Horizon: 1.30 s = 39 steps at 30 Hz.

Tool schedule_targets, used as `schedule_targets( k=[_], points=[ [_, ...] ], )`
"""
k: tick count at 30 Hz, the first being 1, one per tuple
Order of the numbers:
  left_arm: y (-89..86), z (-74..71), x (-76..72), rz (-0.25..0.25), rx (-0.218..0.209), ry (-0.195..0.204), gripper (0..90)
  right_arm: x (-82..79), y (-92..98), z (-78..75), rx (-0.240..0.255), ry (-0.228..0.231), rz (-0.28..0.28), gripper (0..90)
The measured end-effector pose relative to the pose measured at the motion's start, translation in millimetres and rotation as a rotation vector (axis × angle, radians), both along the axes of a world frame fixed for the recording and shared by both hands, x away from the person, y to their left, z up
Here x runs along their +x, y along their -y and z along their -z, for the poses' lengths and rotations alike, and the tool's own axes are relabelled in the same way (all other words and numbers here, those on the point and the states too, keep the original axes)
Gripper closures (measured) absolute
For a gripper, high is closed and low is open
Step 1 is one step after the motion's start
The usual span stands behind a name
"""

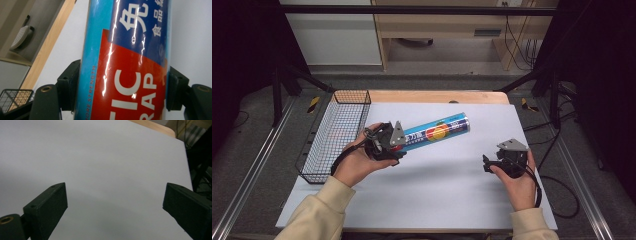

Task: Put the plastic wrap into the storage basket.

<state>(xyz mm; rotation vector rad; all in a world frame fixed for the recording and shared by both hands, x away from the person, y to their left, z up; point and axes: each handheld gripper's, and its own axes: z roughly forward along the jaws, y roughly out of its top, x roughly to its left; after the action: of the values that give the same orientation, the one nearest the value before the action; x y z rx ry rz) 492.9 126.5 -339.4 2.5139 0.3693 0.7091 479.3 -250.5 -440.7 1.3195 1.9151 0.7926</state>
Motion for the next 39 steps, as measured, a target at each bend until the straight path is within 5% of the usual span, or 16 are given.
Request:
schedule_targets(
  k=[6,13,30,35,36,39],
  points=[
    [-8.6,-8.3,2.2,-0.066,-0.011,0.005,29.7,-7.9,6.2,10.6,0.015,0.055,0.086,5.4],
    [-17.6,-16.4,3.3,-0.099,-0.021,0.011,29.9,-10.7,12.4,17.0,0.064,0.011,0.099,5.5],
    [-28.8,-38.8,-32.1,-0.250,0.114,0.048,30.1,-17.3,16.5,11.4,0.125,0.018,0.117,5.3],
    [-35.0,-41.1,-40.1,-0.297,0.106,0.053,30.1,-16.6,15.7,12.3,0.127,0.013,0.109,5.4],
    [-37.6,-40.6,-42.0,-0.349,0.090,0.049,30.1,-15.3,15.3,13.4,0.127,0.007,0.107,5.5],
    [-41.1,-39.7,-41.6,-0.394,0.069,0.028,30.2,-14.2,15.7,14.2,0.121,0.003,0.106,5.5]
  ],
)
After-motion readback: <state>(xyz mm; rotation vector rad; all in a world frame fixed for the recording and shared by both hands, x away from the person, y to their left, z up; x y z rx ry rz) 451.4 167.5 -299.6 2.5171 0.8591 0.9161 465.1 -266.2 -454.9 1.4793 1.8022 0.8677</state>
